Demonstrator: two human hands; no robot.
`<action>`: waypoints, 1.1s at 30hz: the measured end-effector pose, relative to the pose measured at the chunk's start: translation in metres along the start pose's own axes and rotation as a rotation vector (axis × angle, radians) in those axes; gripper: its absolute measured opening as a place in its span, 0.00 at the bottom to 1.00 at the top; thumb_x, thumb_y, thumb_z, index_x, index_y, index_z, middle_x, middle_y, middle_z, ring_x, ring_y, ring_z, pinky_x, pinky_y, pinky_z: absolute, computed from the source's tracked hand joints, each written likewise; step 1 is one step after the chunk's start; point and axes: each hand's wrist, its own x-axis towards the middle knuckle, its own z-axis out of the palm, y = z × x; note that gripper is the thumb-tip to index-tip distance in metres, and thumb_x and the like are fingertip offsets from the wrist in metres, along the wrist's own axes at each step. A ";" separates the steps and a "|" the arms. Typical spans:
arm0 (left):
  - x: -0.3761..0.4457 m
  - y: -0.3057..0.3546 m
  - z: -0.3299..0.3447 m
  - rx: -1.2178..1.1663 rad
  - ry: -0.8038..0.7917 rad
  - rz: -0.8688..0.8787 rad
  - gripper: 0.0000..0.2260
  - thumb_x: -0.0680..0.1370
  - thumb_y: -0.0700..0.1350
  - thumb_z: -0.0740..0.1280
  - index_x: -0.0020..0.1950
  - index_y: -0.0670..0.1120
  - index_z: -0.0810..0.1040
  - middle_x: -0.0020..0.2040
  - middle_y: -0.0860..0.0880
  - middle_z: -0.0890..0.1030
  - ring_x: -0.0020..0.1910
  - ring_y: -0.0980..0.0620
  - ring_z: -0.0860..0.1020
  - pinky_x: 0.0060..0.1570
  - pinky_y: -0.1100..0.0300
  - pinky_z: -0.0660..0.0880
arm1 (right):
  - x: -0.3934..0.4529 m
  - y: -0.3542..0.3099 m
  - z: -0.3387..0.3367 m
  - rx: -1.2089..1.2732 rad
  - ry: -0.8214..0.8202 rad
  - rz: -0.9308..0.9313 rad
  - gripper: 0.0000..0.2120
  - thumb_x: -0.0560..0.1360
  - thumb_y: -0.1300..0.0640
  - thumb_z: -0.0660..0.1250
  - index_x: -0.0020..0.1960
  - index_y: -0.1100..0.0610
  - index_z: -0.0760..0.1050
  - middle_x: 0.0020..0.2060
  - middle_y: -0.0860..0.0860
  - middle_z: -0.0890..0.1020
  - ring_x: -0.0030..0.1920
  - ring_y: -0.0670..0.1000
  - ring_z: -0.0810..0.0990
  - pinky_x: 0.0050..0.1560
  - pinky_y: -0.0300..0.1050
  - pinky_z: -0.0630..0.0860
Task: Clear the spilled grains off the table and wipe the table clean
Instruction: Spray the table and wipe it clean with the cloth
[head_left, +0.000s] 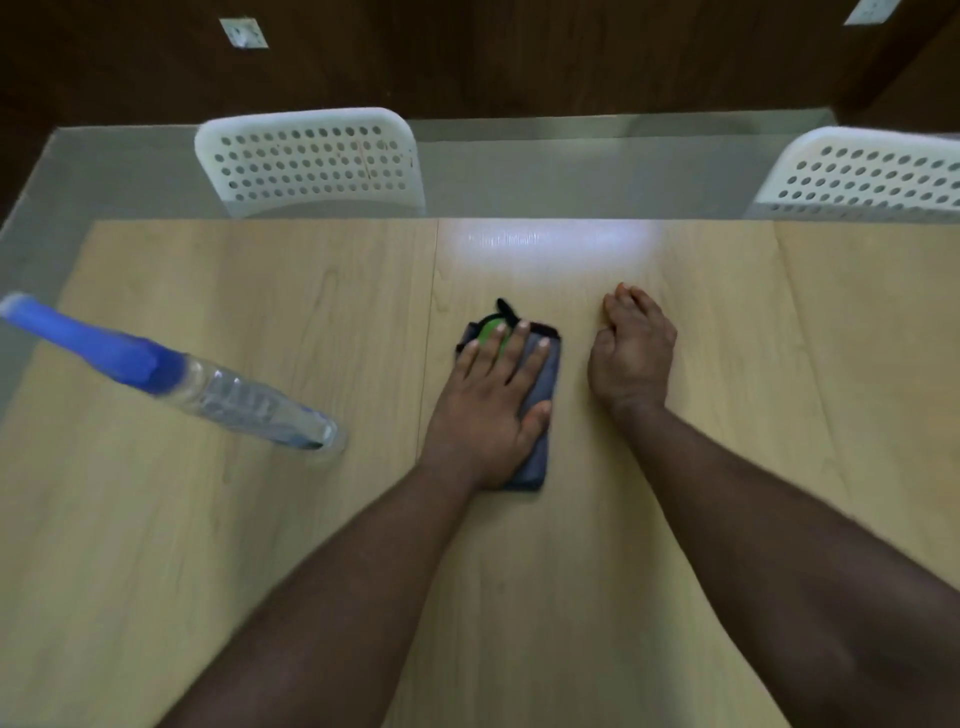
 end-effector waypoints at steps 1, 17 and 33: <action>-0.014 -0.011 0.000 -0.002 0.010 -0.042 0.32 0.86 0.62 0.46 0.87 0.53 0.42 0.87 0.48 0.40 0.85 0.47 0.40 0.83 0.46 0.42 | -0.003 0.001 -0.004 0.020 -0.026 -0.010 0.27 0.78 0.57 0.56 0.75 0.62 0.75 0.77 0.58 0.73 0.80 0.57 0.65 0.82 0.56 0.58; -0.099 0.049 0.015 -0.010 -0.001 -0.056 0.32 0.86 0.62 0.44 0.87 0.51 0.40 0.86 0.47 0.40 0.85 0.45 0.40 0.83 0.43 0.46 | -0.169 0.037 -0.025 -0.224 -0.187 -0.312 0.31 0.77 0.51 0.55 0.78 0.62 0.71 0.79 0.59 0.70 0.81 0.58 0.65 0.81 0.57 0.61; -0.151 0.057 0.029 0.035 0.024 -0.211 0.33 0.84 0.63 0.42 0.87 0.50 0.42 0.87 0.44 0.42 0.85 0.42 0.42 0.82 0.42 0.45 | -0.205 0.062 -0.037 -0.320 -0.198 -0.365 0.29 0.85 0.50 0.50 0.84 0.60 0.59 0.83 0.58 0.60 0.85 0.56 0.53 0.84 0.55 0.50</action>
